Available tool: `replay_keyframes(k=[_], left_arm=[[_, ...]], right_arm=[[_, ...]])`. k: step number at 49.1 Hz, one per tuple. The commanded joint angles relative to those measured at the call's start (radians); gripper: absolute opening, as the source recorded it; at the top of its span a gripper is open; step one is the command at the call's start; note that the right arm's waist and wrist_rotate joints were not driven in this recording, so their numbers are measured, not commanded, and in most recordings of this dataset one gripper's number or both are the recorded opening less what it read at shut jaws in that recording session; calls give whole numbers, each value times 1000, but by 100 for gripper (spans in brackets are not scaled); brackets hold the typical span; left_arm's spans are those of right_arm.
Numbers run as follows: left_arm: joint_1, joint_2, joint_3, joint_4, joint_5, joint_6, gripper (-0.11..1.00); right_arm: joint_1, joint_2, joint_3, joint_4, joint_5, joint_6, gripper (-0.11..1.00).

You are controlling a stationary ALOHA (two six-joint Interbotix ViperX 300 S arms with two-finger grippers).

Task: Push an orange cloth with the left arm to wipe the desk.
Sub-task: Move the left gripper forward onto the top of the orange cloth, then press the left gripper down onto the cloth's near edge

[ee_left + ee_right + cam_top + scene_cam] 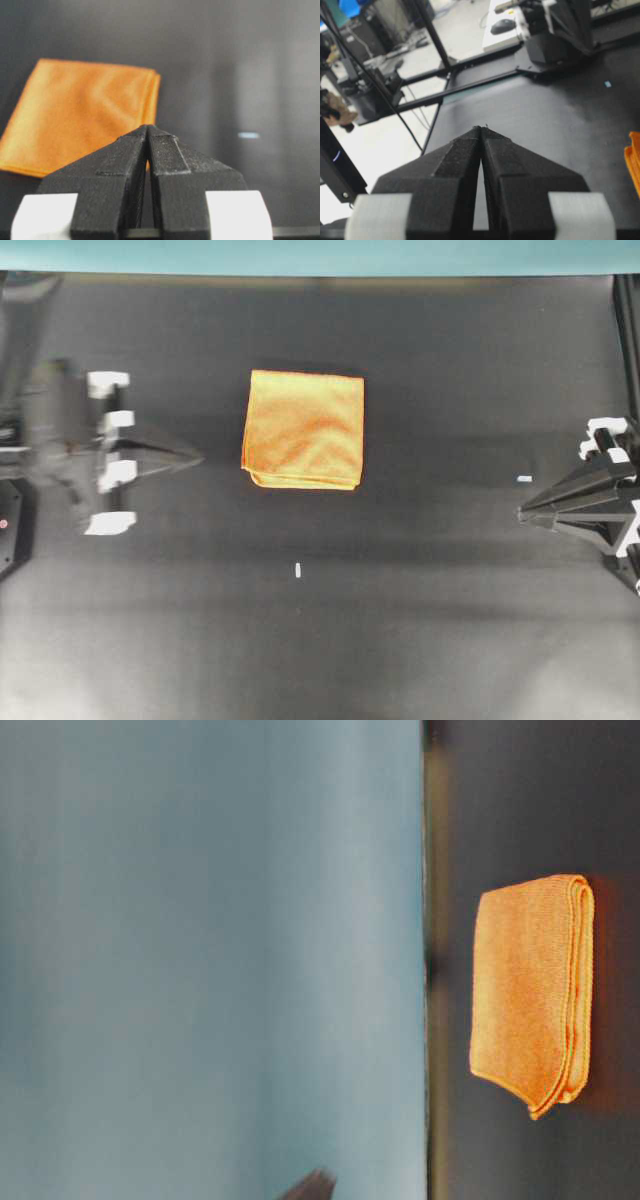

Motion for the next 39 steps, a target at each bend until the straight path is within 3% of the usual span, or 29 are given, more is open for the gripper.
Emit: replay_keyframes(k=[1, 7, 20, 22, 31, 39], left_arm=[[46, 120, -71, 3, -69, -9, 1], [67, 249, -140, 3, -146, -31, 14], [114, 456, -258, 3, -190, -52, 83], [126, 483, -276, 3, -204, -58, 86], [183, 604, -344, 3, -233, -112, 77], [202, 701, -383, 3, -218, -124, 84]], right_arm=[[0, -6, -6, 0, -5, 0, 1], [0, -44, -3, 0, -2, 2, 1], [0, -66, 2, 0, 95, 0, 1], [0, -66, 3, 0, 118, 0, 1], [0, -64, 5, 0, 152, 2, 1], [-2, -67, 5, 0, 155, 0, 1]])
